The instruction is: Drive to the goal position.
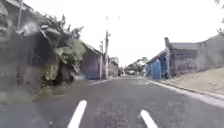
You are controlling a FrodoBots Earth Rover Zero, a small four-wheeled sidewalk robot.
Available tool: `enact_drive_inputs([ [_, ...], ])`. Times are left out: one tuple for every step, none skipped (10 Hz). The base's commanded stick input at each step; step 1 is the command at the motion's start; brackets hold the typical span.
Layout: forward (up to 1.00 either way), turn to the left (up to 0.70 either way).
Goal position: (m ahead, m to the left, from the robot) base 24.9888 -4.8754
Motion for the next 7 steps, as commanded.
enact_drive_inputs([
  [1.0, 0.06],
  [1.0, -0.04],
  [1.0, -0.31],
  [1.0, -0.4],
  [1.0, -0.4],
  [1.0, -0.4],
  [1.0, -0.34],
])
